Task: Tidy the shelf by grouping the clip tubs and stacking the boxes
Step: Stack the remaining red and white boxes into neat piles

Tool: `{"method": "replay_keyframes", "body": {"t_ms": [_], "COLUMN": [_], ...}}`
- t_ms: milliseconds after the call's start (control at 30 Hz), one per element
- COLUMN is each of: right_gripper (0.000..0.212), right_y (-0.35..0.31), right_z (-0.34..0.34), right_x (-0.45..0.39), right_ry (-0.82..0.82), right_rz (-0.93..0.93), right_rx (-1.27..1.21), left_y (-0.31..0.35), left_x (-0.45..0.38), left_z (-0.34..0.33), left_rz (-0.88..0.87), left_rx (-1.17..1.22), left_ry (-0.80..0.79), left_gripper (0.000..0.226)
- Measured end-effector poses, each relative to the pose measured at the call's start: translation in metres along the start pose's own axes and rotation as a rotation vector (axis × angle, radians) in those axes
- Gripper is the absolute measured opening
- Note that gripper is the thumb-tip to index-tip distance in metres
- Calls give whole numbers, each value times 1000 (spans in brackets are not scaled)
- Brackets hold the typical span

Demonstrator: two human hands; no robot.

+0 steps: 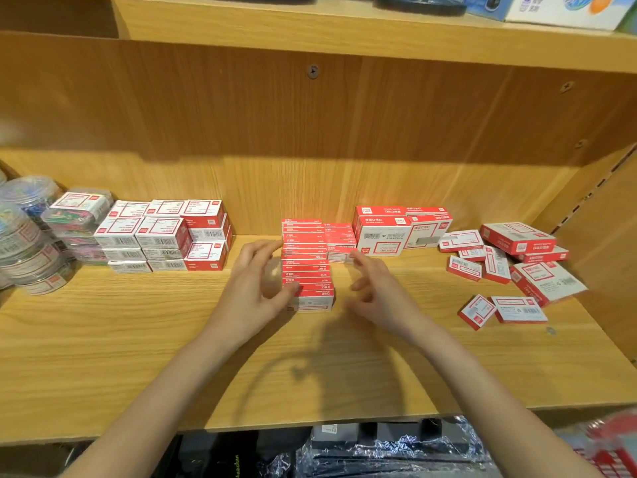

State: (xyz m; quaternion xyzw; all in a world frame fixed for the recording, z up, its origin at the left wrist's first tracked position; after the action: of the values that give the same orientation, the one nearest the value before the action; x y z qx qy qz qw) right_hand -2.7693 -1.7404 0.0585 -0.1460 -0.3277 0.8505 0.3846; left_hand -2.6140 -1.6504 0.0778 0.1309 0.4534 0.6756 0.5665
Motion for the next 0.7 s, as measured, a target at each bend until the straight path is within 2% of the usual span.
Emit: {"method": "replay_keyframes", "body": {"t_ms": [100,200,267,367,467,600,700], "right_gripper": [47,28,28,37,43,41,43], "right_y": [33,73,101,140,161,156,159], "right_z": [54,110,136,147,134,134,156], "right_x": [17,42,59,76,85,75,55], "right_ry": [122,230,231,63,-49,-67,34], "right_rz": [-66,-107,-163,-219,-166,-8,-1], "right_rx": [-1,125,283,515,669,459,396], "left_y": [31,61,73,86,94,96,95], "left_x": [-5,-8,-8,-13,-18,-16,-18], "left_z": [-8,-46,-77,-120,-166,-222,-240], "left_rz": [-105,-211,-225,-208,-185,-119,-85], "left_rx": [-30,-32,20,41,13,-101,-185], "left_ry": [35,-54,-135,-204,-340,-507,-488], "left_gripper": [44,39,36,33,48,80,75]}}
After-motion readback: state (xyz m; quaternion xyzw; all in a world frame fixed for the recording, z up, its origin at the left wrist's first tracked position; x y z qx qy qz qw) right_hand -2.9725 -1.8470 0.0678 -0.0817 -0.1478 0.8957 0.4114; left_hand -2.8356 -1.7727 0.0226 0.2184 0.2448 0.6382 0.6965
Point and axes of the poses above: each hand's wrist, its own x-axis away from the middle knuckle, its own z-axis out of the back of the hand, y = z × x, the point moved 8 cm from there along -x, towards the middle knuckle, and after that the axes turned 4 degrees about x, right-handed, at the moved point
